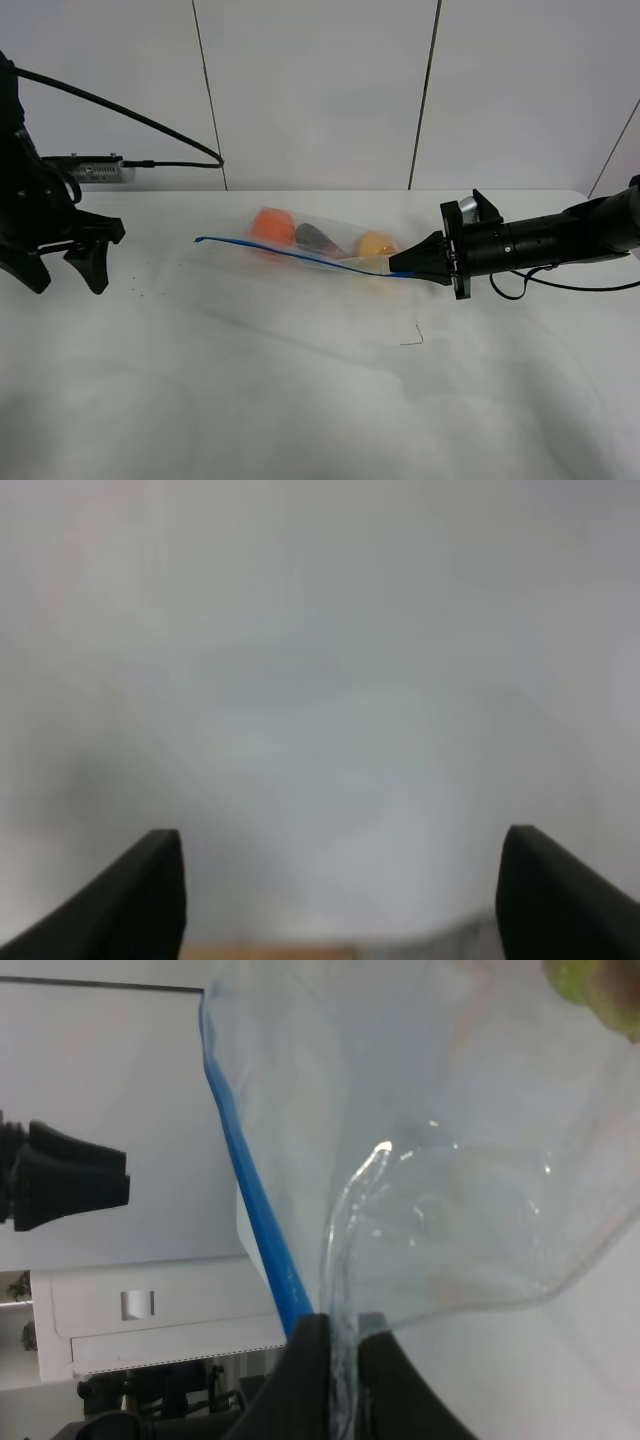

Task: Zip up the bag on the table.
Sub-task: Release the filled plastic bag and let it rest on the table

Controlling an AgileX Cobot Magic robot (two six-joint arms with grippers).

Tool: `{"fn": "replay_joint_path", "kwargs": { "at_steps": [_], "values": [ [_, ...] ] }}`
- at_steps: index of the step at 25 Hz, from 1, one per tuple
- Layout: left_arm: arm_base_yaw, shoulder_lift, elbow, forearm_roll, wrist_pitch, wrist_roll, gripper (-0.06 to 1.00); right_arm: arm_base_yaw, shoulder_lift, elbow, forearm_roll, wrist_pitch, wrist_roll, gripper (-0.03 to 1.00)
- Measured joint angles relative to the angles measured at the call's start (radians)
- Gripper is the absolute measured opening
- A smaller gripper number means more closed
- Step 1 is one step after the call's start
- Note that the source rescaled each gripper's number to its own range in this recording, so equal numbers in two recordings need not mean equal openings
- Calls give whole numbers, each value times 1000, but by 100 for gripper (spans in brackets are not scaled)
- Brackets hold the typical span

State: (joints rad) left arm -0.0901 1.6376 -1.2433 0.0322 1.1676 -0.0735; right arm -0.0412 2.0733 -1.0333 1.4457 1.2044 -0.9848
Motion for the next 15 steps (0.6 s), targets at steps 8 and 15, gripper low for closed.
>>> {"fn": "replay_joint_path", "kwargs": {
  "at_steps": [8, 15],
  "values": [
    [0, -123, 120, 0, 0, -13, 99, 0, 0, 0, -11, 0, 0, 0],
    [0, -340, 392, 0, 0, 33, 99, 0, 0, 0, -11, 0, 0, 0]
  ]
}}
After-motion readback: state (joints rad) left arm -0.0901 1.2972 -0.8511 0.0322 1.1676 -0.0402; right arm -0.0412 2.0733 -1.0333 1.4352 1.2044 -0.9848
